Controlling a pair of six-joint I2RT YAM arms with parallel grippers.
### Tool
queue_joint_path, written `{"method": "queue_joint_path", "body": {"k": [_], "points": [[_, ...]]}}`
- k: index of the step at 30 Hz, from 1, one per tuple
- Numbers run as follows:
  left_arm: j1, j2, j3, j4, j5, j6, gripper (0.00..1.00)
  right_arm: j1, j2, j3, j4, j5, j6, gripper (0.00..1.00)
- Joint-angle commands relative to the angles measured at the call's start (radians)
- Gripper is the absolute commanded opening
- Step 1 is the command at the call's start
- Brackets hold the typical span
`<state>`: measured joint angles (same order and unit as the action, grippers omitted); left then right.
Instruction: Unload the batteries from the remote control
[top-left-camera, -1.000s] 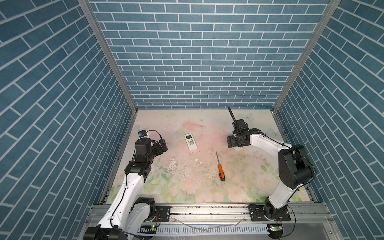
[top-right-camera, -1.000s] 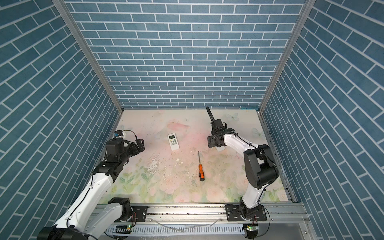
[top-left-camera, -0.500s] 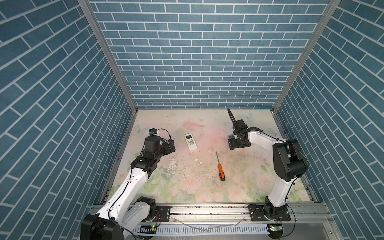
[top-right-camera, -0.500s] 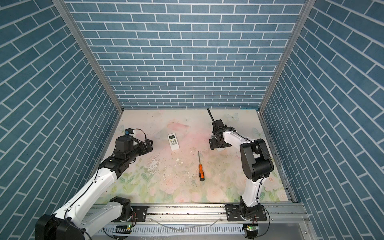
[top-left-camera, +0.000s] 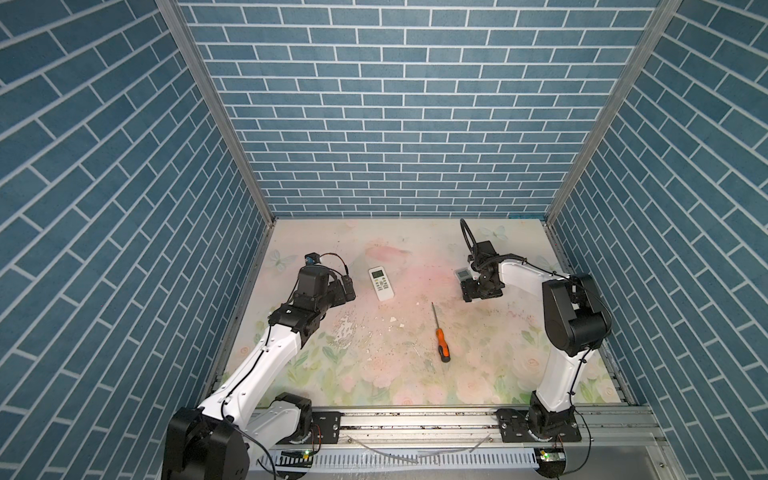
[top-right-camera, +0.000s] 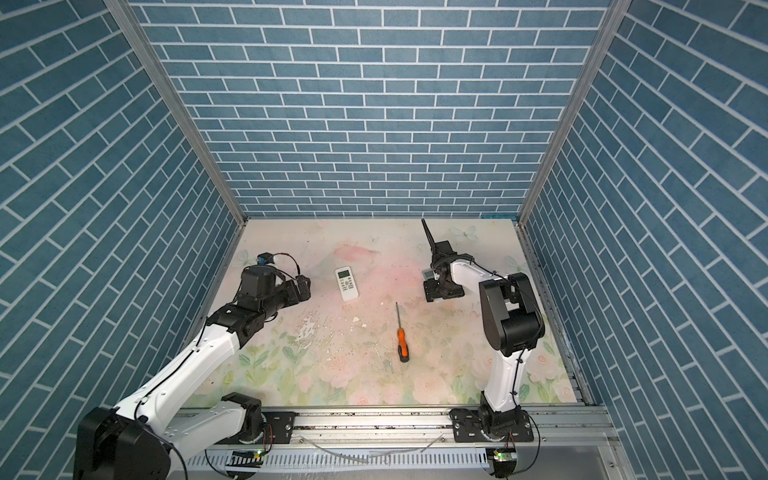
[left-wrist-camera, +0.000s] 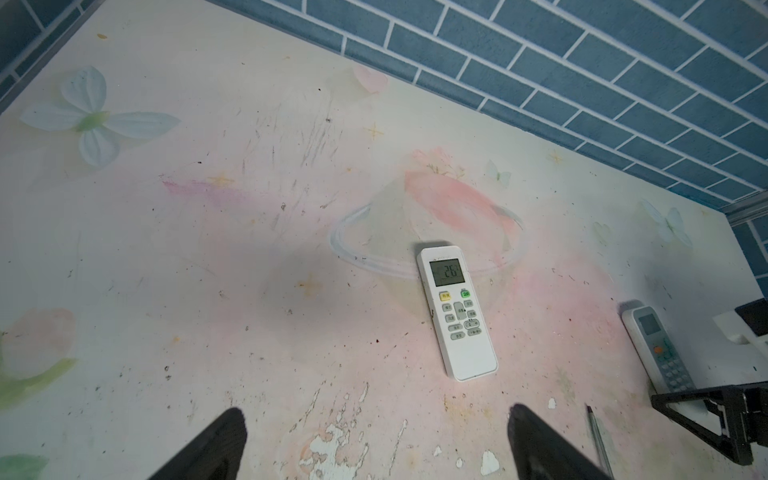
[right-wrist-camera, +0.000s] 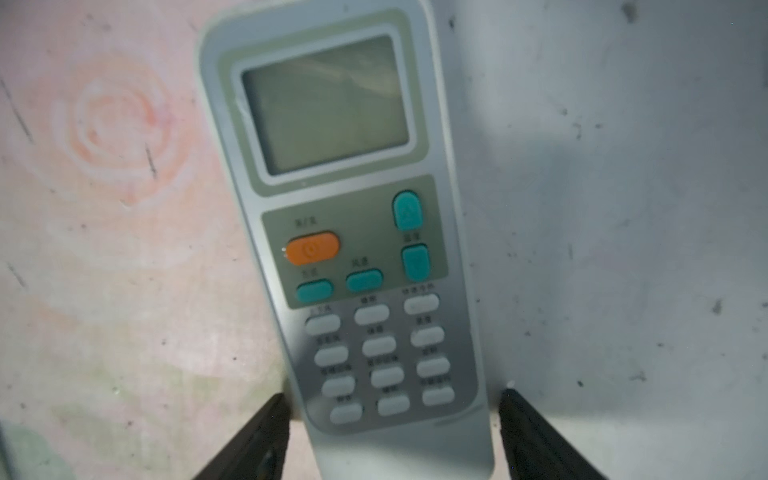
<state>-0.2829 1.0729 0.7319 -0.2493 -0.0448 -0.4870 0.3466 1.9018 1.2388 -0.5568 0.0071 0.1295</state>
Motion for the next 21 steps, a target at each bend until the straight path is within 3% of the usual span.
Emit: {"method": "queue_joint_path", "body": {"k": [1,14,21], "points": [[-0.010,0.011,0.035,-0.016,-0.011,-0.011,1.00,0.000,0.028,0.038,-0.018,-0.020,-0.031,0.74],[-0.043,0.134,0.131,-0.068,0.050,-0.035,0.99,0.001,-0.005,0.038,-0.034,-0.041,-0.053,0.40],[-0.115,0.264,0.220,-0.045,0.161,-0.048,0.96,0.015,-0.058,0.044,-0.074,-0.054,-0.069,0.25]]}}
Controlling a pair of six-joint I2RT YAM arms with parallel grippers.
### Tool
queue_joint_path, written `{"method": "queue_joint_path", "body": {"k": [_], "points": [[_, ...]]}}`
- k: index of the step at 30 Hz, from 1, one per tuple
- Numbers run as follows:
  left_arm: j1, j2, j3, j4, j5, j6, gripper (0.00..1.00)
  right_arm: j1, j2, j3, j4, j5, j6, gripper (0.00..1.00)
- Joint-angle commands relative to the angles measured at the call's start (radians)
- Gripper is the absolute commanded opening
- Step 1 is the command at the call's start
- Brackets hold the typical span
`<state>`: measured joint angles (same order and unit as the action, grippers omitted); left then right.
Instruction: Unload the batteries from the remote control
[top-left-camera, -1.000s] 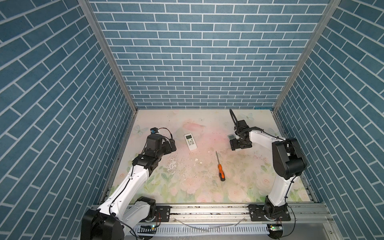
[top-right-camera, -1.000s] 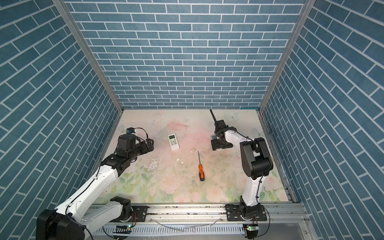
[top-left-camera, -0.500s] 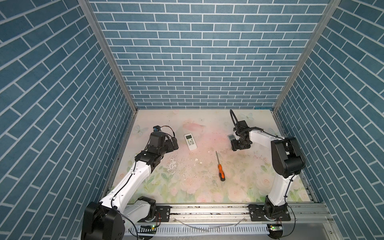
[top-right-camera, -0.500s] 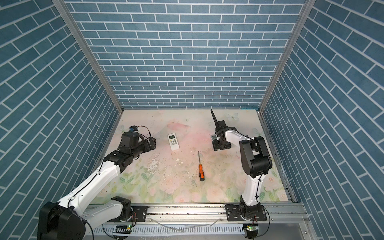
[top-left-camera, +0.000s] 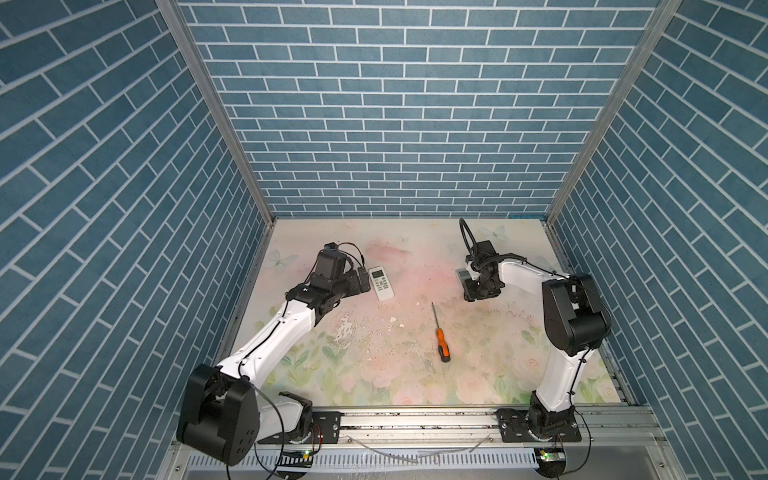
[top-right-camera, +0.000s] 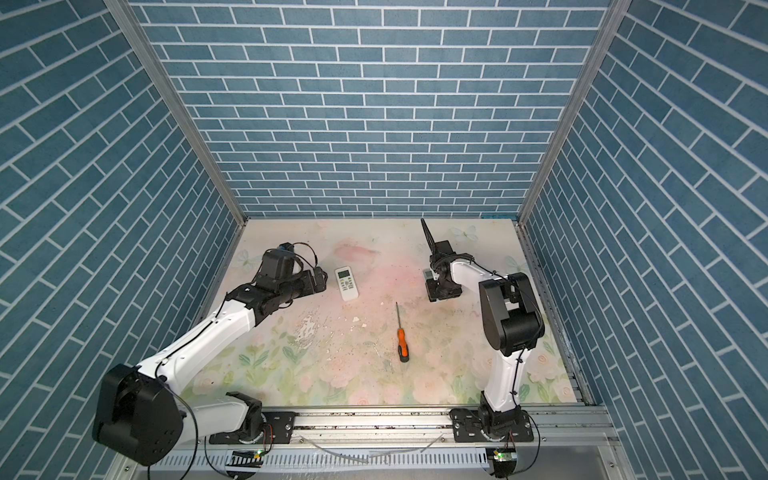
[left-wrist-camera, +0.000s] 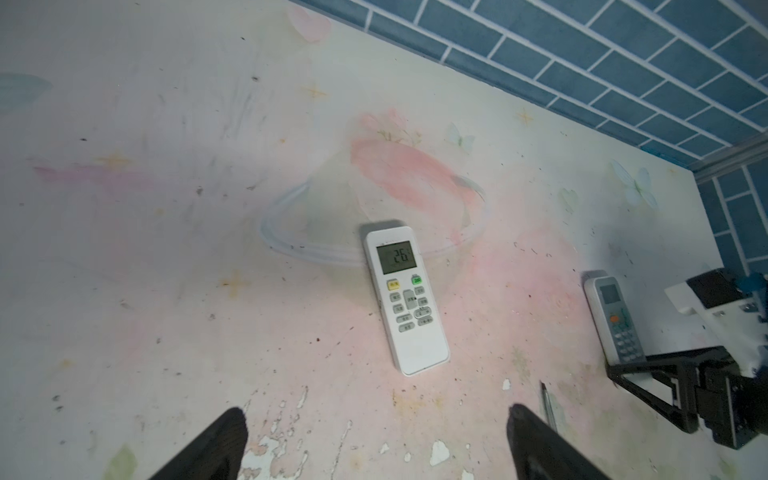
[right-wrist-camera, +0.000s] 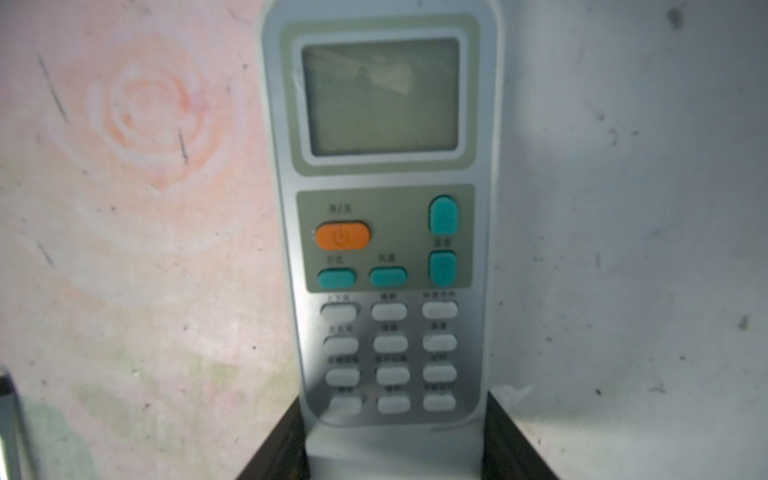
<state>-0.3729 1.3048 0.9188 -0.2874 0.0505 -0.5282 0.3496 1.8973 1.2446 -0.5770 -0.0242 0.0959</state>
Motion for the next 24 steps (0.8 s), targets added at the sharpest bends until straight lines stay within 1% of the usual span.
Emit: {"method": "queue_joint_path", "body": {"k": [1,3,5,8,11,13,16,20,24], "points": [[-0.037,0.054,0.050,0.003,0.089,-0.012,0.94,0.018,-0.064,0.038,-0.063,-0.027,-0.036,0.24],[-0.064,0.098,0.082,0.019,0.126,-0.017,0.92,0.031,-0.089,0.038,-0.079,-0.030,-0.036,0.23],[-0.087,0.135,0.094,0.080,0.183,-0.041,0.90,0.048,-0.120,0.035,-0.091,-0.040,-0.033,0.22],[-0.109,0.207,0.085,0.238,0.298,-0.111,0.84,0.072,-0.169,0.030,-0.110,-0.052,-0.022,0.21],[-0.141,0.287,0.089,0.390,0.365,-0.181,0.79,0.098,-0.219,0.026,-0.128,-0.058,-0.013,0.20],[-0.167,0.334,0.099,0.486,0.389,-0.223,0.77,0.117,-0.254,0.027,-0.135,-0.058,-0.007,0.20],[-0.197,0.387,0.106,0.635,0.408,-0.285,0.77,0.139,-0.299,0.030,-0.144,-0.106,0.004,0.19],[-0.214,0.450,0.099,0.833,0.431,-0.381,0.78,0.164,-0.339,0.039,-0.152,-0.139,0.015,0.16],[-0.224,0.495,0.094,0.974,0.444,-0.448,0.78,0.182,-0.353,0.054,-0.169,-0.144,0.016,0.15]]}}
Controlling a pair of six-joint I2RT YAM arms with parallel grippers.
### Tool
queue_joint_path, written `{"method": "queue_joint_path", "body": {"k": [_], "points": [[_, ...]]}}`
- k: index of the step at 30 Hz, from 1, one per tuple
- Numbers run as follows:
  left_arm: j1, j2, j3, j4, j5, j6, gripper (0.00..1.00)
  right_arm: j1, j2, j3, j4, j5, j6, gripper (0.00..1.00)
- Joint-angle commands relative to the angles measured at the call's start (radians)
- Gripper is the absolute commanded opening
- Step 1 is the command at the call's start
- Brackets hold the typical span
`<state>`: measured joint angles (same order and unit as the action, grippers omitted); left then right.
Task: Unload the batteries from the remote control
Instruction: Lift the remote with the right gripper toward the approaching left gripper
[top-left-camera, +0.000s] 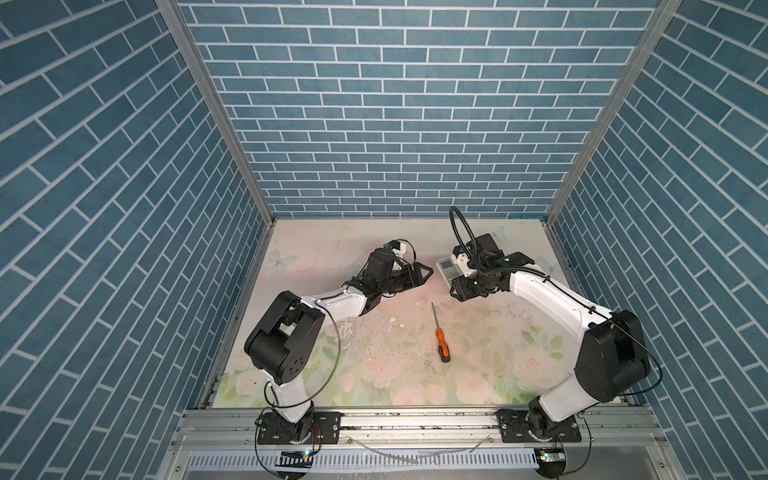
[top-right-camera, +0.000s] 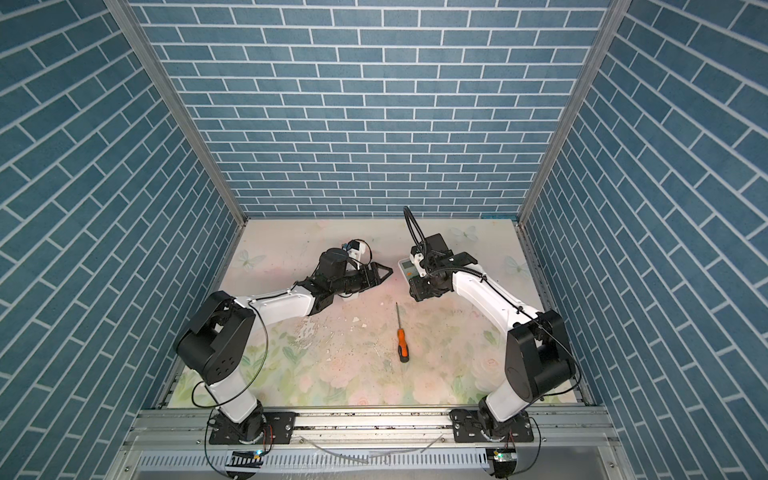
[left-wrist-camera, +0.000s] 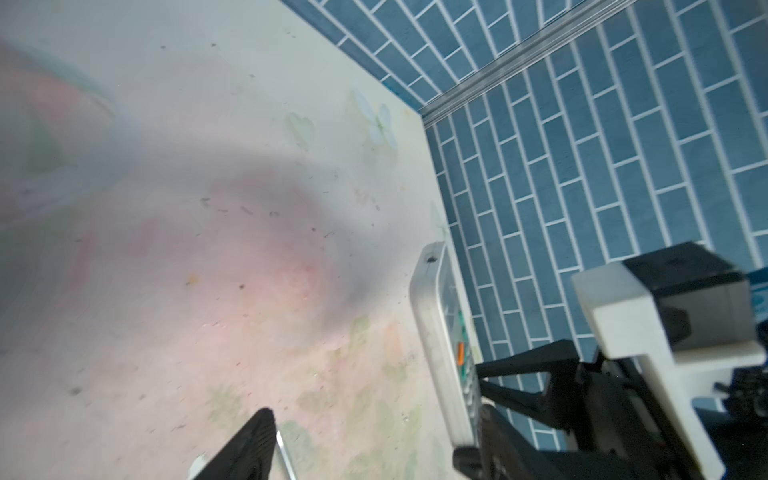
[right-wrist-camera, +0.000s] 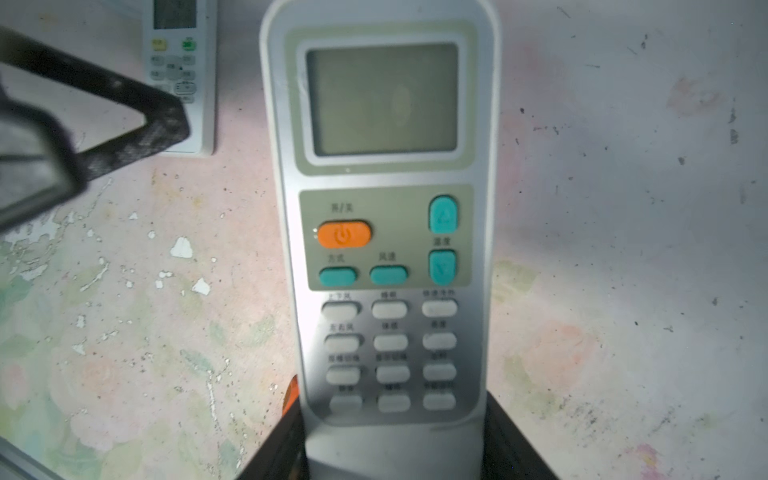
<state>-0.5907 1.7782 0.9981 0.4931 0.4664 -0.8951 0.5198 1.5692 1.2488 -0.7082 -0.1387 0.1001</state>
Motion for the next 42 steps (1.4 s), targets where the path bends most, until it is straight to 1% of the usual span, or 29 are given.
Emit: {"method": "queue_joint_path", "body": {"k": [1,5,13,19,26,32,36,38,39,41,42], "points": [[-0.008,0.028,0.016,0.210,0.026,-0.089,0.77,0.015,-0.027,0.053,-0.041,-0.026,0.013,0.15],[-0.016,0.047,0.020,0.225,0.023,-0.099,0.76,0.025,-0.035,0.057,-0.045,-0.022,0.015,0.14],[-0.030,0.113,0.059,0.265,0.041,-0.129,0.68,0.037,-0.037,0.065,-0.045,-0.035,0.021,0.11],[-0.034,0.148,0.084,0.248,0.044,-0.128,0.59,0.042,-0.042,0.077,-0.046,-0.034,0.021,0.11],[-0.034,0.176,0.114,0.274,0.053,-0.147,0.42,0.047,-0.037,0.087,-0.054,-0.039,0.017,0.11],[-0.034,0.199,0.113,0.325,0.054,-0.186,0.38,0.049,-0.039,0.081,-0.050,-0.037,0.020,0.10],[-0.034,0.213,0.105,0.366,0.056,-0.200,0.28,0.051,-0.039,0.080,-0.048,-0.037,0.021,0.10],[-0.034,0.217,0.100,0.379,0.054,-0.231,0.23,0.051,-0.038,0.081,-0.048,-0.037,0.021,0.10],[-0.034,0.219,0.099,0.383,0.054,-0.235,0.19,0.051,-0.039,0.083,-0.047,-0.037,0.022,0.10],[-0.035,0.222,0.096,0.392,0.056,-0.237,0.04,0.052,-0.039,0.084,-0.048,-0.036,0.021,0.10],[-0.034,0.222,0.094,0.396,0.054,-0.241,0.00,0.052,-0.039,0.084,-0.048,-0.037,0.021,0.10]]}}
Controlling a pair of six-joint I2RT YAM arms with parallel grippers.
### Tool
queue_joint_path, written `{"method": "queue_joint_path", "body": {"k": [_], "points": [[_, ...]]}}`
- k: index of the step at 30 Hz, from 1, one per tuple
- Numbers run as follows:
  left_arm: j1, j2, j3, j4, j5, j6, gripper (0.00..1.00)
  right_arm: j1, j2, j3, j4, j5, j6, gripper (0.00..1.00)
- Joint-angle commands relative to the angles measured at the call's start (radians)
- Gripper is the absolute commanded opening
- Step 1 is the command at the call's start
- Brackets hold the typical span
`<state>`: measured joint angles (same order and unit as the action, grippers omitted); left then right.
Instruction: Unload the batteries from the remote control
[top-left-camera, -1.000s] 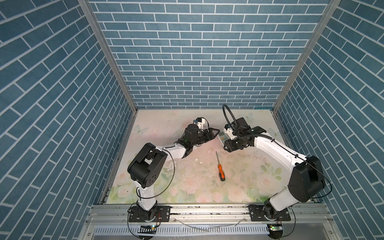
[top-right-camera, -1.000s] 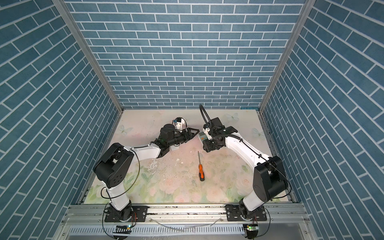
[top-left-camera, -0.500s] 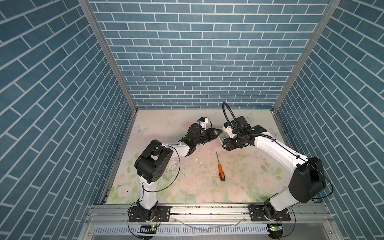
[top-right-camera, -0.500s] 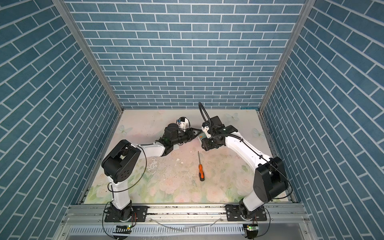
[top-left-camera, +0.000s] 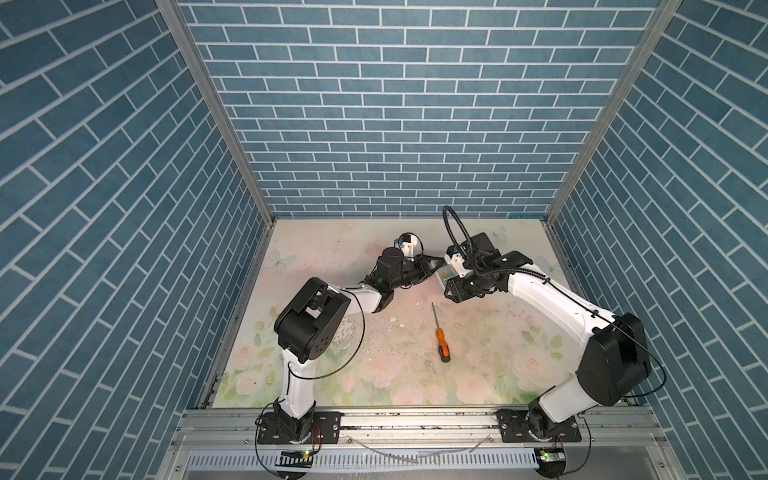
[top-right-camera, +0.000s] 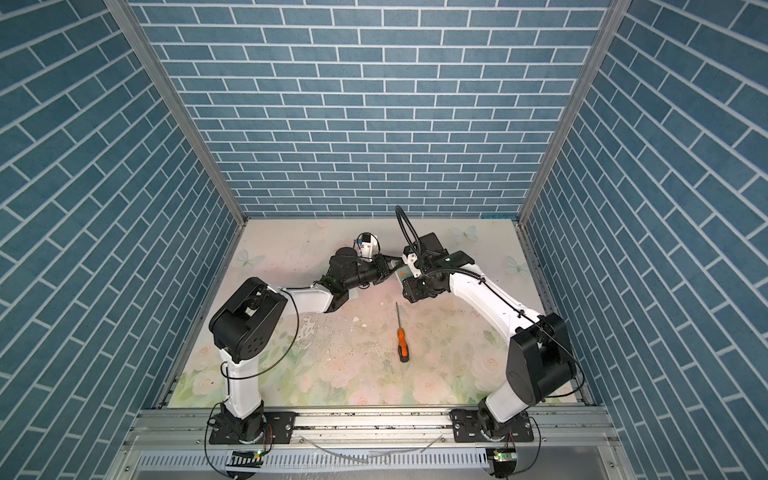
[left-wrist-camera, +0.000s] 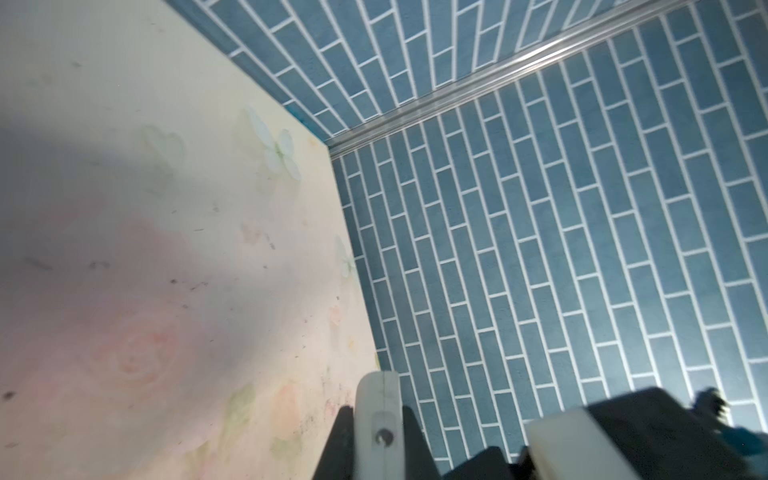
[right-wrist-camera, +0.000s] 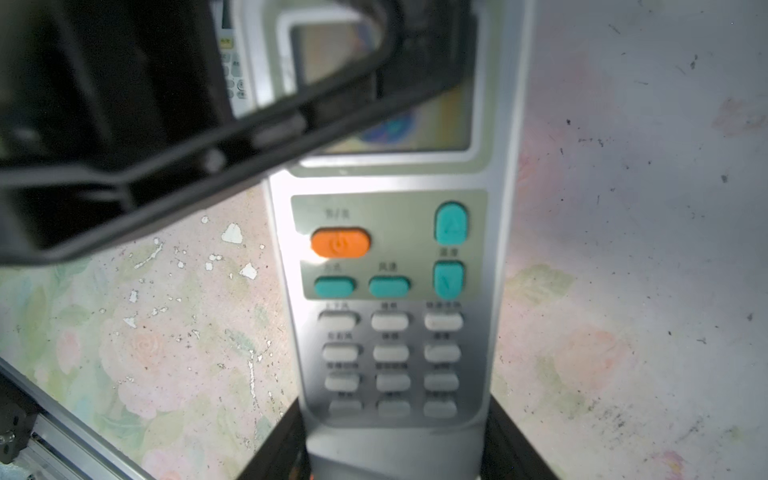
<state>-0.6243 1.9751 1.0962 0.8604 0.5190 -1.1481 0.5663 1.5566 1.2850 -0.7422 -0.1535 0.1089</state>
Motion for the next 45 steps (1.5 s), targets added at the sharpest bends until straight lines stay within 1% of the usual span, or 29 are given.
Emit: {"method": "queue_joint_path", "body": {"k": [1,3,5,7,10,13,15,18,21,24,26,28,29,33,36,39,45], "points": [[0.000,0.025,-0.005,0.034,0.000,0.011,0.00,0.006,-0.026,0.049,-0.014,-0.021,0.012,0.10],[-0.001,0.026,-0.008,0.038,-0.001,0.008,0.00,0.007,-0.027,0.050,-0.014,-0.020,0.016,0.11],[-0.001,0.026,-0.013,0.048,-0.004,0.005,0.00,0.006,-0.030,0.049,-0.011,-0.016,0.019,0.15],[-0.001,0.026,-0.023,0.063,-0.012,0.000,0.00,0.006,-0.034,0.048,-0.008,-0.013,0.026,0.26],[0.004,0.029,-0.032,0.106,-0.020,-0.024,0.00,0.006,-0.049,0.040,0.008,-0.011,0.035,0.49],[0.010,0.034,-0.032,0.159,-0.024,-0.055,0.00,0.006,-0.075,0.017,0.042,0.000,0.048,0.68],[0.015,0.033,-0.030,0.180,-0.024,-0.069,0.00,0.007,-0.092,0.002,0.063,0.005,0.056,0.77],[0.020,0.022,-0.030,0.193,-0.024,-0.079,0.00,0.004,-0.117,-0.018,0.095,0.000,0.070,0.86],[0.029,0.012,-0.038,0.227,-0.031,-0.093,0.00,0.001,-0.145,-0.041,0.133,-0.016,0.095,0.89],[0.049,0.008,-0.068,0.335,-0.062,-0.137,0.00,-0.017,-0.191,-0.094,0.212,-0.036,0.176,0.88],[0.063,0.007,-0.080,0.402,-0.084,-0.166,0.00,-0.040,-0.234,-0.162,0.315,-0.076,0.256,0.86],[0.071,0.003,-0.082,0.442,-0.093,-0.176,0.00,-0.064,-0.280,-0.253,0.458,-0.124,0.357,0.84],[0.072,0.000,-0.080,0.445,-0.094,-0.174,0.00,-0.071,-0.294,-0.285,0.512,-0.146,0.389,0.83],[0.070,-0.014,-0.075,0.453,-0.100,-0.163,0.00,-0.100,-0.327,-0.387,0.697,-0.168,0.501,0.80],[0.070,-0.013,-0.073,0.476,-0.111,-0.170,0.00,-0.124,-0.318,-0.449,0.867,-0.245,0.579,0.79],[0.068,-0.010,-0.070,0.496,-0.114,-0.180,0.00,-0.130,-0.291,-0.460,0.963,-0.292,0.605,0.78],[0.064,0.000,-0.064,0.533,-0.124,-0.196,0.00,-0.133,-0.215,-0.438,1.082,-0.353,0.634,0.76]]}}
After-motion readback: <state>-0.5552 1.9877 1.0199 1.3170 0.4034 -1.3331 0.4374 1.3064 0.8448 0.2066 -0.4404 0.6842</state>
